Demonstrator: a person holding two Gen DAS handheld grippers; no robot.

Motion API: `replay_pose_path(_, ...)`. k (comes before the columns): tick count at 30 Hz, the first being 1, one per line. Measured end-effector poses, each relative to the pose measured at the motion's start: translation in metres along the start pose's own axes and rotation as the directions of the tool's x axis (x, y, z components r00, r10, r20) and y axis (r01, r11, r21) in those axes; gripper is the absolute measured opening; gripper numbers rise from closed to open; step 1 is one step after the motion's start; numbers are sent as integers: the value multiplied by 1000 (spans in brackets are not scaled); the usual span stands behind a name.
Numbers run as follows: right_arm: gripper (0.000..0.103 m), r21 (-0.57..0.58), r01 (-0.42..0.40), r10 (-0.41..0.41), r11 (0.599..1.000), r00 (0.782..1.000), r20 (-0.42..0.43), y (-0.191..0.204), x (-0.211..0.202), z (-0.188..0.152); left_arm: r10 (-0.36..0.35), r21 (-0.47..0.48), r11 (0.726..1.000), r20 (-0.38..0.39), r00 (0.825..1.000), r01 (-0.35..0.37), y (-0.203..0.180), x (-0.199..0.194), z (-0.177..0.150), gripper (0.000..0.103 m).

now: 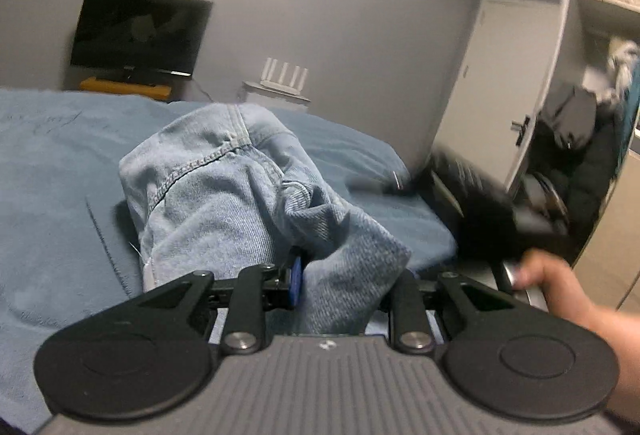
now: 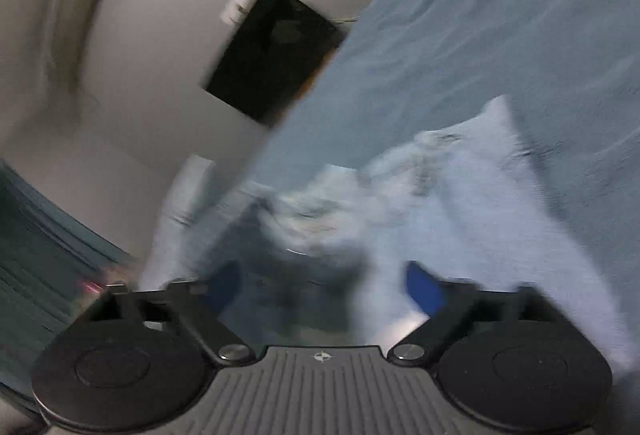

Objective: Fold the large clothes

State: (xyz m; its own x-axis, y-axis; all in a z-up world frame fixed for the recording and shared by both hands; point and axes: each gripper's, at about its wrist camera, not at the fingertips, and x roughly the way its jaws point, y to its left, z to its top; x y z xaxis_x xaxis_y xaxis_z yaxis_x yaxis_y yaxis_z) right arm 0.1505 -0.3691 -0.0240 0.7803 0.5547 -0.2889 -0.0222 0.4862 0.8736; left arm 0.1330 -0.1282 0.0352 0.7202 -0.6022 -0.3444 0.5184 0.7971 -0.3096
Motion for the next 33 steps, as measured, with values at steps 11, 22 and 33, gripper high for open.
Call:
replay_pose_path(11,72,46,-83,89,995,985,-145,-1,96,33,16,180,984,-58,998,-5,-7,6,-15,19)
replay_pose_path(22,28,-373,98,-150,923,982,-113,10,64,82,-54,263,961,-120,991,84,-44,74,-9,19)
replay_pose_path(33,28,-287,152,-175,946,983,-55,-81,61,95,-72,342,930,-193,979,136,-72,121,-47,41)
